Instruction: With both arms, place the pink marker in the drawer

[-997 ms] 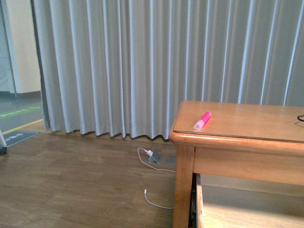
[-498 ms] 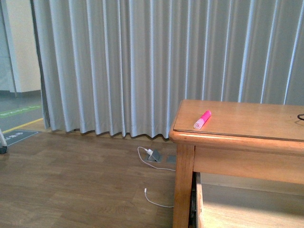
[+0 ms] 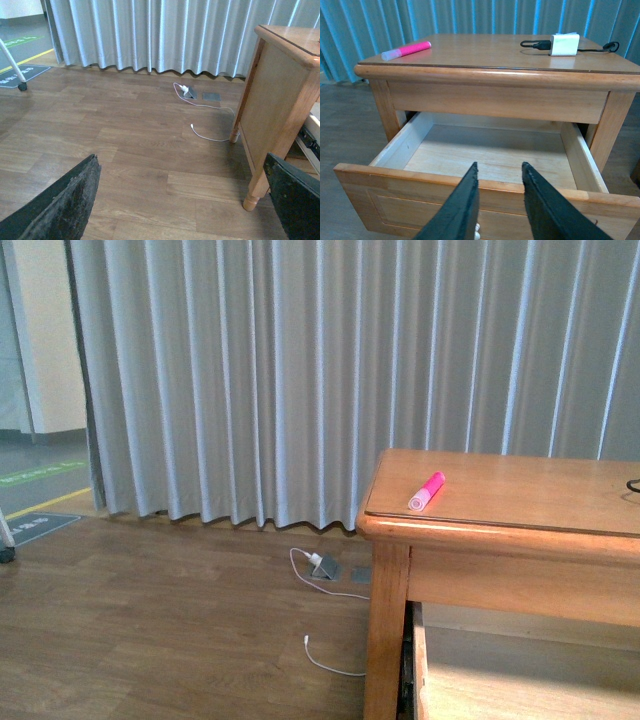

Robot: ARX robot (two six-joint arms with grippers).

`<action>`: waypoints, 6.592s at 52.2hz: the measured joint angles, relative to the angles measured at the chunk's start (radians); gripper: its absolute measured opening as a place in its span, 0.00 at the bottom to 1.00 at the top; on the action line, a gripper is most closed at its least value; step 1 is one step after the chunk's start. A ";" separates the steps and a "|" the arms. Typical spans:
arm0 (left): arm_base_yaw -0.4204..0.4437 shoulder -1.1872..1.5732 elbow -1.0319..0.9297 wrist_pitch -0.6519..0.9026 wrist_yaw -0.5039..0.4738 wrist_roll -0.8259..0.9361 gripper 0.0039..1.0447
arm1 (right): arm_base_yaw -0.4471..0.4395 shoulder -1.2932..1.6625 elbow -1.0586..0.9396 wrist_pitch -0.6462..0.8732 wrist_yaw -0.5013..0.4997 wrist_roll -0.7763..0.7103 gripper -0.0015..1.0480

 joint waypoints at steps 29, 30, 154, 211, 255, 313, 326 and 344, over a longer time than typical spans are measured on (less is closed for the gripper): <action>-0.238 0.824 0.332 0.398 -0.113 -0.035 0.94 | 0.000 0.000 0.000 0.000 0.000 0.000 0.92; -0.245 0.859 0.353 0.411 -0.102 -0.019 0.94 | 0.000 0.000 0.000 0.000 0.000 0.000 0.92; -0.560 2.240 1.917 -0.064 -0.046 0.046 0.94 | 0.000 0.000 0.000 0.000 0.000 0.000 0.92; -0.513 1.951 1.473 0.150 0.091 0.097 0.13 | 0.000 0.000 0.000 0.000 0.000 0.000 0.92; -0.600 1.996 1.332 0.123 0.219 0.217 0.13 | 0.000 0.000 0.000 0.000 0.000 0.000 0.92; -0.541 1.643 1.064 0.309 -0.023 0.174 0.94 | 0.000 0.000 0.000 0.000 0.000 0.000 0.92; -0.445 1.271 0.777 0.347 -0.111 0.138 0.94 | 0.000 0.000 0.000 0.000 0.000 0.000 0.92; -0.342 0.632 0.357 0.099 -0.290 0.016 0.94 | 0.000 0.000 0.000 0.000 0.000 0.000 0.92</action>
